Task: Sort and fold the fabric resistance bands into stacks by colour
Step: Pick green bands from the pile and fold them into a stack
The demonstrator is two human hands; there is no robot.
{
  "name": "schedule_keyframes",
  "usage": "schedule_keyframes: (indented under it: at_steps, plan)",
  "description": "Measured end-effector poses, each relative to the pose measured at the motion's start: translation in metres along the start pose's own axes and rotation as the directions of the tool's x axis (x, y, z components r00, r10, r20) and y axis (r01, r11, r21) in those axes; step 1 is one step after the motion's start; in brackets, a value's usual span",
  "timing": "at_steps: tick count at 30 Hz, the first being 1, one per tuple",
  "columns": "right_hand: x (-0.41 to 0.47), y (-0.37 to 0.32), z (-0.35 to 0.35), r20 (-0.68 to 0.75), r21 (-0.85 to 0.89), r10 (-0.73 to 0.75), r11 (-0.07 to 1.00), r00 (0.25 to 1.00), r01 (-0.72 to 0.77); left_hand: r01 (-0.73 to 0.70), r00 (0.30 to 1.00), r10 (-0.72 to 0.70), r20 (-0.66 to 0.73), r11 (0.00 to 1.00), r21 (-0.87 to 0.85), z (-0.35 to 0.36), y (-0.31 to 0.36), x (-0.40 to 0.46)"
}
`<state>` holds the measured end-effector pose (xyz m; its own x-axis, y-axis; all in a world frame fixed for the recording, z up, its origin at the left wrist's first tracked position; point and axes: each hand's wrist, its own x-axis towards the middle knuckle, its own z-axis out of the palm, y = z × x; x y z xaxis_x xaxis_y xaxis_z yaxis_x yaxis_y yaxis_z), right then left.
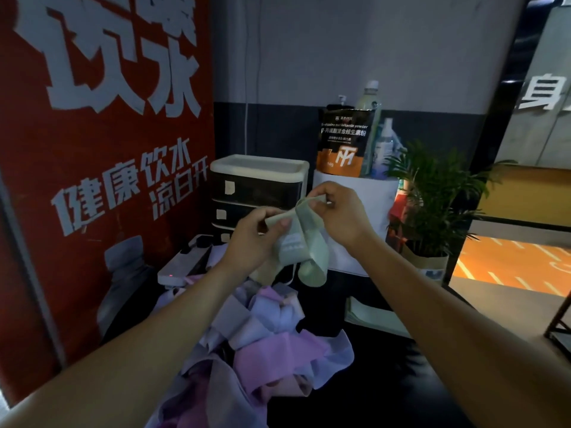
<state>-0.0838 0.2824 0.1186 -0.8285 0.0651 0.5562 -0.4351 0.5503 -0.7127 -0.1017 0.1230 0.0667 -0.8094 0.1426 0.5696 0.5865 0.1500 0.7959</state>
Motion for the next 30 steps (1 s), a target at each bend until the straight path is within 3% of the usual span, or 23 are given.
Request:
schedule_keyframes:
  at_steps: [4, 8, 11, 15, 22, 24, 26, 30]
  plan:
    - [-0.005, -0.009, -0.008, -0.042, 0.058, -0.007, 0.998, 0.999, 0.010, -0.049, 0.997, 0.047, -0.065, 0.998, -0.038, -0.002, 0.017, -0.003]
    - [-0.012, -0.007, -0.017, -0.117, 0.017, -0.015, 1.000, 0.993, 0.017, 0.062, 0.977, -0.098, -0.190, 0.980, -0.187, -0.014, 0.020, -0.004]
    - [-0.019, 0.002, -0.025, -0.160, 0.020, 0.042, 0.999, 0.986, -0.039, 0.168, 0.921, -0.242, -0.307, 0.954, -0.246, -0.031, 0.010, -0.005]
    - [-0.028, 0.010, -0.029, -0.148, -0.013, 0.058, 0.998, 0.987, -0.060, 0.251, 0.867, -0.352, -0.352, 0.920, -0.301, -0.044, -0.001, -0.011]
    - [-0.038, 0.024, -0.037, -0.228, -0.097, 0.090, 0.989, 0.970, -0.115, 0.431, 0.727, -0.481, -0.491, 0.875, -0.220, -0.069, -0.030, -0.020]
    - [-0.041, 0.027, -0.035, -0.236, -0.111, 0.107, 0.984, 0.966, -0.137, 0.487, 0.709, -0.479, -0.518, 0.863, -0.132, -0.070, -0.033, -0.025]
    - [-0.044, 0.029, -0.028, -0.202, -0.130, 0.113, 0.981, 0.973, -0.141, 0.534, 0.748, -0.427, -0.508, 0.841, 0.080, -0.068, -0.030, -0.030]
    - [-0.053, 0.025, -0.013, -0.036, -0.178, -0.021, 0.984, 0.999, 0.015, 0.522, 0.853, -0.420, -0.310, 0.692, 0.498, -0.061, -0.017, -0.040]
